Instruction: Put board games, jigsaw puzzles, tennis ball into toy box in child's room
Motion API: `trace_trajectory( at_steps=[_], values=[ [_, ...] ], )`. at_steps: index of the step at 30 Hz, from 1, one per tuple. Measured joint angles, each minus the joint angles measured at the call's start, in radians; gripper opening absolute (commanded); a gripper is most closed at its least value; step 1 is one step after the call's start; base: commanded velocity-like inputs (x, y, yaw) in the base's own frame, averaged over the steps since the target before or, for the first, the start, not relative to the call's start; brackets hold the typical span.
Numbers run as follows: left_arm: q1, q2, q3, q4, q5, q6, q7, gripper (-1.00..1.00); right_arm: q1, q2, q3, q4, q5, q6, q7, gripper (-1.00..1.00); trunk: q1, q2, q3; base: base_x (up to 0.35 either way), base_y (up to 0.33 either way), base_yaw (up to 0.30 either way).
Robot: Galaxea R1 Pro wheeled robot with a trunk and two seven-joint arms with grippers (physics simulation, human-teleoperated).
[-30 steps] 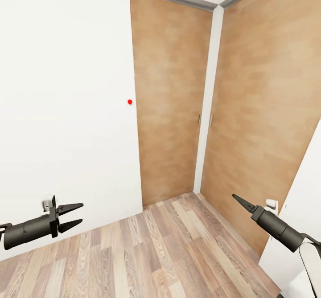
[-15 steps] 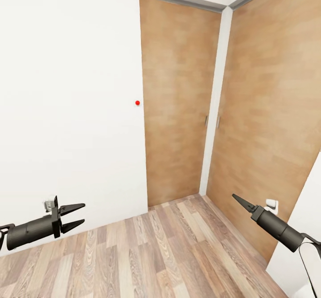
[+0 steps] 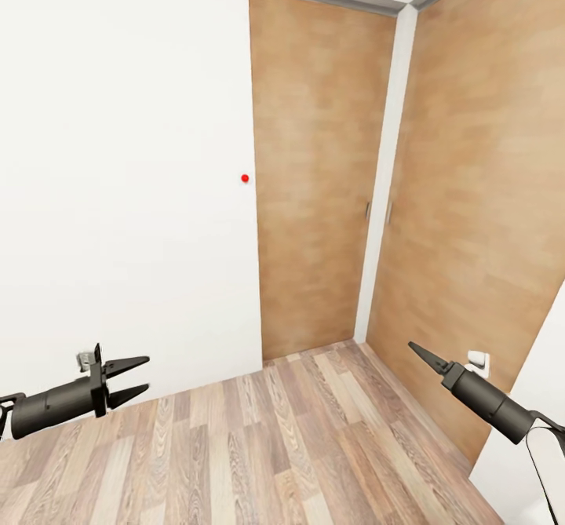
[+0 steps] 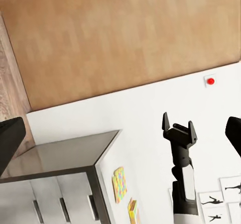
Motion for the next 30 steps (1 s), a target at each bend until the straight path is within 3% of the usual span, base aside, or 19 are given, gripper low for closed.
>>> trace_trajectory(
  at_steps=[9, 30],
  values=[
    [0.0, 0.001, 0.045, -0.006, 0.0, 0.002, 0.005, 1.0, 0.0, 0.0, 0.0, 0.0, 0.0, 0.0, -0.001, 1.0, 0.0, 0.0, -0.011, -0.001, -0.005, 0.2],
    [0.0, 0.001, 0.051, -0.007, 0.0, 0.004, 0.011, 1.0, 0.0, 0.0, 0.031, 0.0, 0.001, -0.002, -0.01, 1.0, 0.0, 0.0, -0.034, 0.0, 0.0, 0.213]
  ],
)
